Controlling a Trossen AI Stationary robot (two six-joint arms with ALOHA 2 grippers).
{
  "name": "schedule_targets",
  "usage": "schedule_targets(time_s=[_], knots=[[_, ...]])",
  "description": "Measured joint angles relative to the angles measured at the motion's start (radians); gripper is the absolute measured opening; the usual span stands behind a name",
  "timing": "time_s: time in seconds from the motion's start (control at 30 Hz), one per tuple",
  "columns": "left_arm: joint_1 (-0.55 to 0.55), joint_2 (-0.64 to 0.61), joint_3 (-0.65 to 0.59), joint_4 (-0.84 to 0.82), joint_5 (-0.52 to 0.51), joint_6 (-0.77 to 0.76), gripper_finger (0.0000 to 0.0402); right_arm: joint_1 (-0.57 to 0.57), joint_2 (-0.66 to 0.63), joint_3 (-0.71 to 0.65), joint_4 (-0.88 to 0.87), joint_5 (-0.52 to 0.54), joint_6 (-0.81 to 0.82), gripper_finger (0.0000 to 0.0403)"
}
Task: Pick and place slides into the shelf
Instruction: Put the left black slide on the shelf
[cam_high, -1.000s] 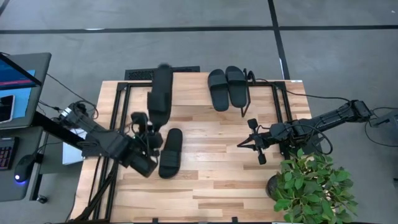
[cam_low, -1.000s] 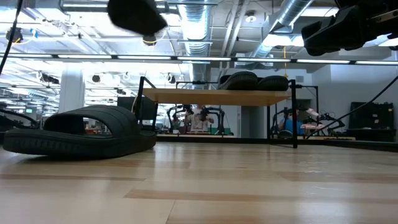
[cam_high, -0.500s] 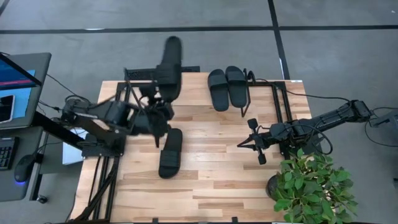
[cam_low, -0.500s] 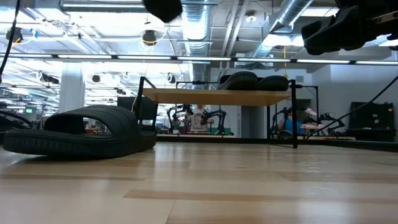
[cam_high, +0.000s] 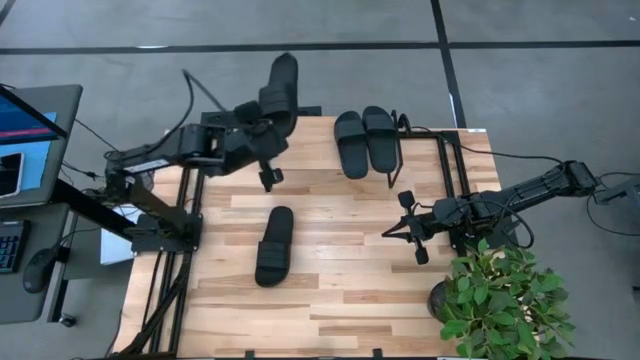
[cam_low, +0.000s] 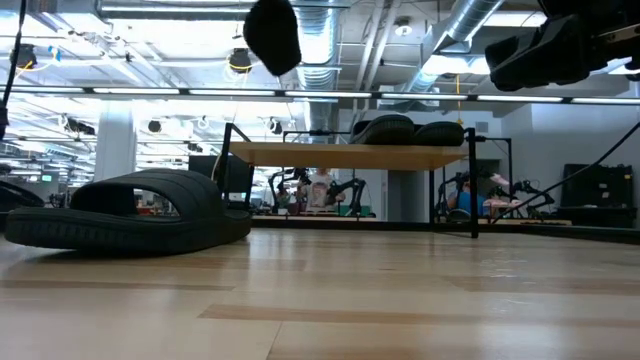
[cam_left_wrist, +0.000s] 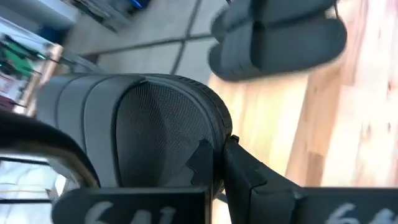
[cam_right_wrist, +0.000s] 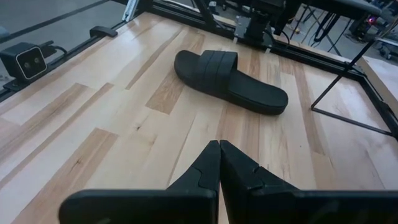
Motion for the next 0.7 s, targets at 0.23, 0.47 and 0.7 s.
schedule_targets(time_s=[0.23, 0.47, 0.7], knots=[[0.063, 0.087, 0.0, -0.05, 0.098, 0.002, 0.0, -0.001, 0.0, 0.0, 0.0, 0.0, 0.0, 0.0], [0.091, 0.151, -0.001, -0.113, 0.158, -0.045, 0.0, -0.001, 0.0, 0.0, -0.011, 0.0, 0.0, 0.0], [0.072, 0.193, -0.001, -0.143, 0.193, -0.087, 0.0, 0.0, 0.0, 0.0, -0.028, 0.0, 0.0, 0.0]])
